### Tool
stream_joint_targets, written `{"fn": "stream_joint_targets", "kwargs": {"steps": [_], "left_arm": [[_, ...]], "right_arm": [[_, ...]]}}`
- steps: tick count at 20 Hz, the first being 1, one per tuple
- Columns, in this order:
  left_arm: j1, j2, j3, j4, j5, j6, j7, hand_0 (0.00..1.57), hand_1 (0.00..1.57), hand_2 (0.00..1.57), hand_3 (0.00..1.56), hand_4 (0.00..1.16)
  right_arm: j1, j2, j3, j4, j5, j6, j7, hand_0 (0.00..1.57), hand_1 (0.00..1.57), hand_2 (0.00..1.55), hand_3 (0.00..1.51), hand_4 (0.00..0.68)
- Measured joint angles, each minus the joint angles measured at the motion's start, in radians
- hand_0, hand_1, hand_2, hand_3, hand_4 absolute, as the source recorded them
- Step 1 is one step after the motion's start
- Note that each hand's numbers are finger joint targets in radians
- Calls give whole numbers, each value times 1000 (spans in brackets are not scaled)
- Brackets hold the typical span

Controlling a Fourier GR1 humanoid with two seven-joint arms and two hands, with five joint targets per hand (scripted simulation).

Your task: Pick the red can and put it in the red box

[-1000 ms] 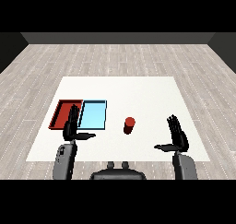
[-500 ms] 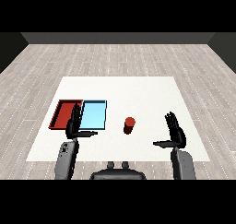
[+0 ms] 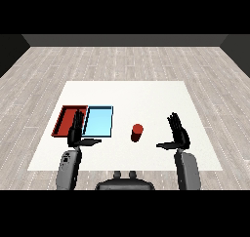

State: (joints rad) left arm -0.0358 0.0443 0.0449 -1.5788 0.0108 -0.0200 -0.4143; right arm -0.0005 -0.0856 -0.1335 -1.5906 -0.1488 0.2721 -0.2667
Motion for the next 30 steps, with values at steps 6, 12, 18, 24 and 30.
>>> {"fn": "stream_joint_targets", "kwargs": {"steps": [6, 12, 18, 24, 30], "left_arm": [[1, -4, -4, -22, 8, 3, 25, 0, 0, 0, 0, 0], [9, 19, 29, 2, 40, -29, -2, 0, 0, 0, 0, 0], [30, 0, 9, -24, 32, -17, 4, 0, 0, 0, 0, 0], [24, 10, 23, -22, 57, -36, 8, 0, 0, 0, 0, 0], [20, 5, 20, -28, 61, -38, 13, 0, 0, 0, 0, 0]], "right_arm": [[-37, 37, 32, 100, 13, -9, -33, 0, 0, 0, 0, 0], [-65, 66, 59, 167, 10, -28, -55, 0, 0, 0, 0, 0], [-113, 77, 111, 275, 24, -86, -122, 0, 0, 0, 0, 0], [-109, 83, 190, 326, -13, -129, -168, 0, 0, 0, 0, 0], [-137, 80, 204, 359, -33, -152, -167, 0, 0, 0, 0, 0]]}}
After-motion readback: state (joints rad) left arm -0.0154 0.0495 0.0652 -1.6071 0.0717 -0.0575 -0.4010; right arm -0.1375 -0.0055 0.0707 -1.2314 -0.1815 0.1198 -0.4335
